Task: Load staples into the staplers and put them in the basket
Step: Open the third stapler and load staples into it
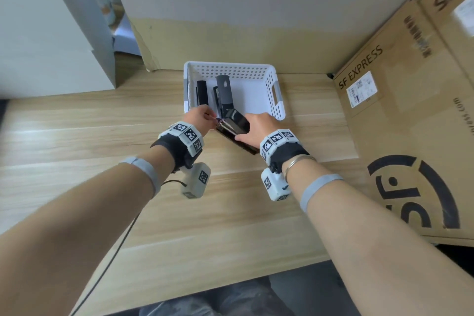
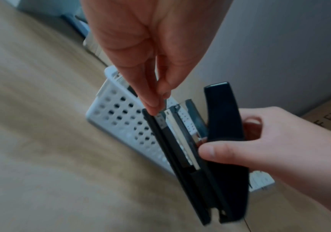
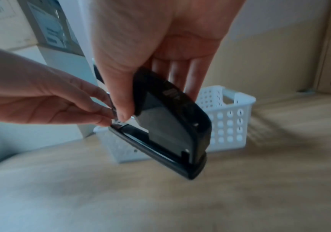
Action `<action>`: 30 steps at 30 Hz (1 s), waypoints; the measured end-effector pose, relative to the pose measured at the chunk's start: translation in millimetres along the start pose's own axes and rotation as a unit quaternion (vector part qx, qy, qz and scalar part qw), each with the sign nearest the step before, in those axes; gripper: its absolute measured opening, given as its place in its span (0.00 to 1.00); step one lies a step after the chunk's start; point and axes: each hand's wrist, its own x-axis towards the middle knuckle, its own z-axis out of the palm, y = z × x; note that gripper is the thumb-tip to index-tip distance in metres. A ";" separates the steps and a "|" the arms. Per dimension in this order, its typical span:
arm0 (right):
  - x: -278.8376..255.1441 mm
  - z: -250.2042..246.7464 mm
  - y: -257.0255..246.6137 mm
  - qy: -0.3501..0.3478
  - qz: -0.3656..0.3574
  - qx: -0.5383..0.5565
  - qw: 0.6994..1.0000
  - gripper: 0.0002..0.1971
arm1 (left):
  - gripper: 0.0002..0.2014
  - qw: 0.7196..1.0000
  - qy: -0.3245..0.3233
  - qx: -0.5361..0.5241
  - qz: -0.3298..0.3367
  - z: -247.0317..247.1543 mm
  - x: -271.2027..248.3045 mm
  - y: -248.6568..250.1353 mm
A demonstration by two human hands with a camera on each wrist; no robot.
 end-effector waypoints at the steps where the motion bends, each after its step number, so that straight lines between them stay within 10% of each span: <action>1: 4.5 -10.9 0.7 0.019 0.010 0.009 1.000 0.17 | 0.09 1.000 0.019 0.002 0.014 -6.7 7.9 7.4; 10: 78.7 -54.5 14.2 0.084 0.145 0.093 0.982 0.14 | 0.16 0.986 0.087 0.140 -0.020 -43.6 78.7 21.1; 27: 155.3 12.2 20.9 0.014 0.231 0.107 0.967 0.11 | 0.17 0.986 0.130 0.100 -0.038 -34.4 119.6 -18.8; 30: 148.3 11.6 17.1 0.016 0.238 0.107 0.965 0.23 | 0.16 0.986 0.128 0.099 -0.036 -35.1 115.9 -16.6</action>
